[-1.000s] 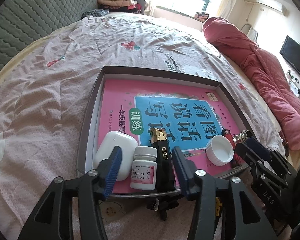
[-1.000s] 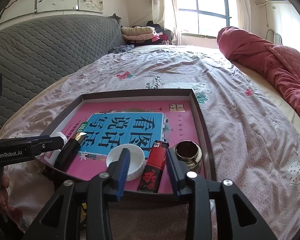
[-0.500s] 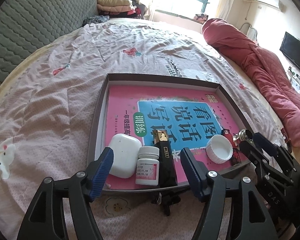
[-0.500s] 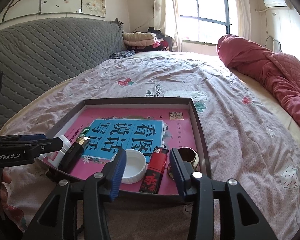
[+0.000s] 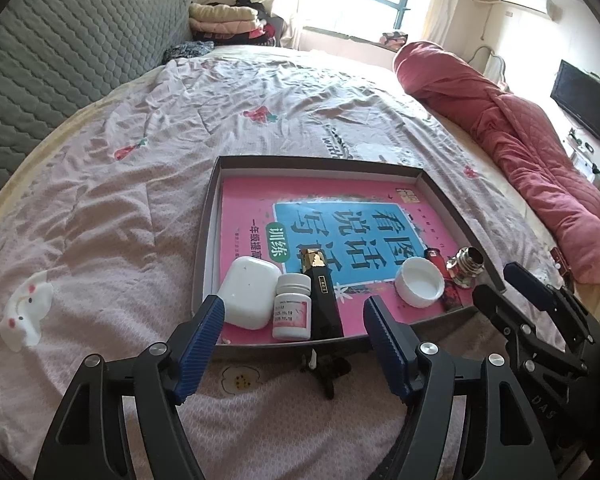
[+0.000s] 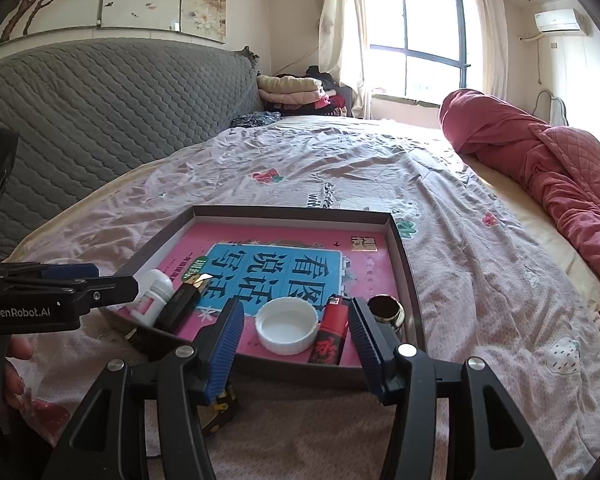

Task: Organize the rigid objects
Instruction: 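Open both grippers to release the pill bottle and red lighter in the tray, then withdraw both grippers and move the right gripper to the yellow tape measure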

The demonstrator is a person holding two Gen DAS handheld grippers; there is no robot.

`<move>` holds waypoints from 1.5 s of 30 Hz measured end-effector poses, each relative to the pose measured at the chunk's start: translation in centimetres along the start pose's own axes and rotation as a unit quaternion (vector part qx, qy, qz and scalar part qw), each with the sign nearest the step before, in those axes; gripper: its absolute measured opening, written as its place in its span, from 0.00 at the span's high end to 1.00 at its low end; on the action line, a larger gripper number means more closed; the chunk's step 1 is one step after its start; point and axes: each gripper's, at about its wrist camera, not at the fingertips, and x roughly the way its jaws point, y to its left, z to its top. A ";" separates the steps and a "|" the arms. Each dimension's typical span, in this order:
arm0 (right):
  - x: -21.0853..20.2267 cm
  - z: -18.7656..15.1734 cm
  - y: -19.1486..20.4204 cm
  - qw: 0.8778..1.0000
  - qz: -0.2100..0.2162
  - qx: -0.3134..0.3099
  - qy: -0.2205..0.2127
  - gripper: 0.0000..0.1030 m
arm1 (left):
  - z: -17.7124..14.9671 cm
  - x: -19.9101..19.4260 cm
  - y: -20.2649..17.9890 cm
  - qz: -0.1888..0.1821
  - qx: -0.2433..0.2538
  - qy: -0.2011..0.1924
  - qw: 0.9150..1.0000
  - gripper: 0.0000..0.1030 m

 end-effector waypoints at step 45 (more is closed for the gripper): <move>-2.0 -3.9 4.2 0.996 0.023 -0.051 0.072 0.46 | -5.1 1.7 -1.5 -0.016 -0.028 0.120 0.992 0.28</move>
